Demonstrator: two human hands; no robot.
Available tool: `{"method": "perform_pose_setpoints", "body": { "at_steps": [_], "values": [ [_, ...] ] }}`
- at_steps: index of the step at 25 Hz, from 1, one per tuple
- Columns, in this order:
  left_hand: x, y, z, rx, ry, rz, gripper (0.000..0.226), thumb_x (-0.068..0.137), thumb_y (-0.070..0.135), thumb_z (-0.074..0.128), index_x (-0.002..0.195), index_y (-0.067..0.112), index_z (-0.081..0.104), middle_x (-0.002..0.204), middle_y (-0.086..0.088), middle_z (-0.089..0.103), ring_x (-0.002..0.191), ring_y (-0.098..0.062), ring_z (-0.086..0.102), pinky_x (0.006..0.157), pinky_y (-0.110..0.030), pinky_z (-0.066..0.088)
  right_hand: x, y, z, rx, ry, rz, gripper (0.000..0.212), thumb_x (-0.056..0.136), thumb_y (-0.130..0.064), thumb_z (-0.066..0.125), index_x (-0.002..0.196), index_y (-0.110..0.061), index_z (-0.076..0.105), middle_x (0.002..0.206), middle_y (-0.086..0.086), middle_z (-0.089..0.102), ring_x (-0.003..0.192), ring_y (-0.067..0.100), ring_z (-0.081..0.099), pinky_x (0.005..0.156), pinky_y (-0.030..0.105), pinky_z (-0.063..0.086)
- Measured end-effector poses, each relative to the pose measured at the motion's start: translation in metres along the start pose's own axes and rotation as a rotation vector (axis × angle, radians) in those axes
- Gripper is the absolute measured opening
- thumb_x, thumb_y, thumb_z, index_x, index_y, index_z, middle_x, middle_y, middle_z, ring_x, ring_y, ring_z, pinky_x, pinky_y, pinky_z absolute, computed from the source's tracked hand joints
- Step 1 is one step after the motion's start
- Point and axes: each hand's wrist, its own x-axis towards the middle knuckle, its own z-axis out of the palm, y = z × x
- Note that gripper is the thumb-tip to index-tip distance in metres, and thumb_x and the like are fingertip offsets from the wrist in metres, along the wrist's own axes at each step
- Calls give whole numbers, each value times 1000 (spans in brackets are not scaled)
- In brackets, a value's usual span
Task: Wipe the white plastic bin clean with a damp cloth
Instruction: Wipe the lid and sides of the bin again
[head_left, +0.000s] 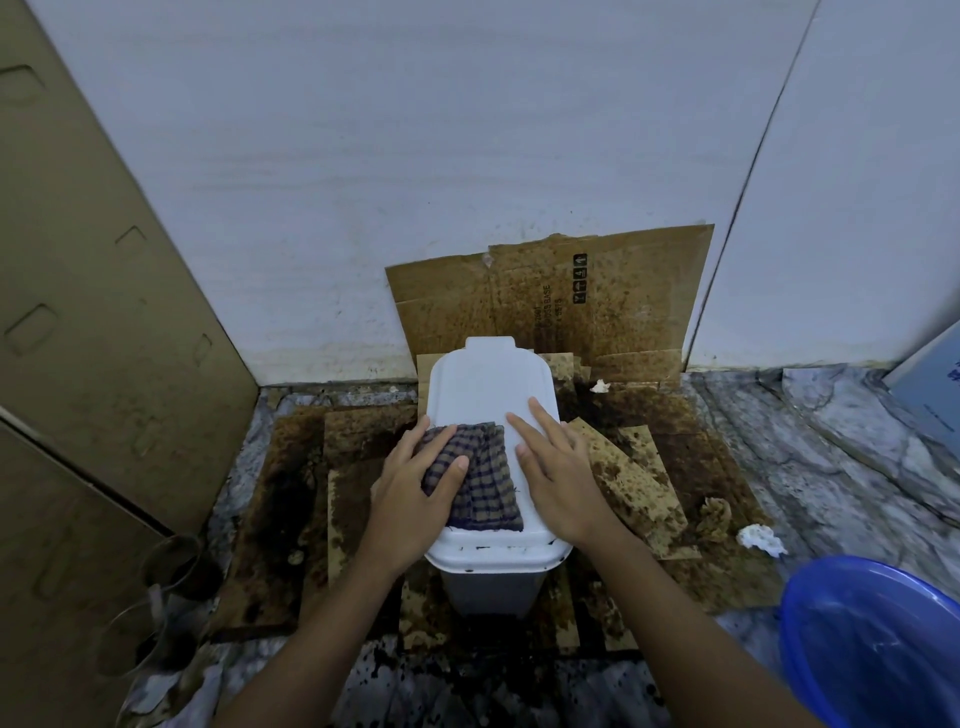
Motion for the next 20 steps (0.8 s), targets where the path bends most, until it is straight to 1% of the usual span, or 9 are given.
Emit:
{"method": "perform_pose_setpoints", "body": {
  "at_steps": [3,6,8,10,11,14,16,18,20],
  "values": [
    [-5,9,1,-90,-27,-43,59,99,56,45,153,32,42,166,8,20,151,-13,23,115,-29,23,1,-3,-3,119,-21,57,46,108,-45,31,152,-37,39,167,-15,10,154,19,0,122,39,-1],
    [-9,18,2,-198,-58,-119,59,99,63,36,153,39,38,167,5,16,153,-15,18,121,-39,23,-2,-6,-6,209,22,110,45,107,-46,37,149,-35,45,166,-16,14,155,19,3,123,47,7],
    [-12,22,7,-226,-54,-161,67,94,76,17,152,46,33,169,11,6,155,-13,8,126,-50,5,-9,-9,-9,207,82,66,44,107,-45,39,149,-36,46,165,-18,18,154,15,7,122,43,11],
    [-14,24,14,-203,-74,-192,61,96,66,10,153,50,25,169,13,-4,156,-15,-2,123,-56,-11,-18,-16,-12,178,116,11,44,105,-48,39,148,-38,46,163,-18,23,152,14,12,120,40,14],
    [-15,24,15,-201,-87,-194,56,97,64,13,151,54,23,169,11,-4,156,-18,0,123,-59,-8,-21,-21,-13,168,110,8,45,104,-51,39,148,-40,46,163,-18,25,151,15,14,120,42,16],
    [-9,14,9,-402,-5,-181,49,91,77,32,139,69,27,166,5,21,150,-21,28,119,-59,30,-28,-34,-7,98,44,77,53,100,-63,38,149,-42,42,165,-15,21,152,18,11,122,52,18],
    [2,11,-3,-500,100,-251,53,100,61,44,150,57,27,164,0,28,146,-23,36,114,-53,39,-33,-39,0,24,35,134,60,96,-70,38,149,-44,39,167,-10,13,153,21,6,122,56,19],
    [16,13,-14,-469,78,-372,63,103,46,49,159,38,22,160,-7,36,143,-28,41,110,-50,42,-38,-44,2,41,46,213,59,94,-69,44,149,-47,36,167,-6,4,150,26,6,119,57,27],
    [30,13,-19,-491,25,-446,71,101,43,56,161,25,22,152,-10,47,134,-31,51,107,-49,46,-42,-47,1,96,46,276,57,94,-63,50,148,-49,36,164,-6,1,145,29,12,114,53,35]
  ]
}}
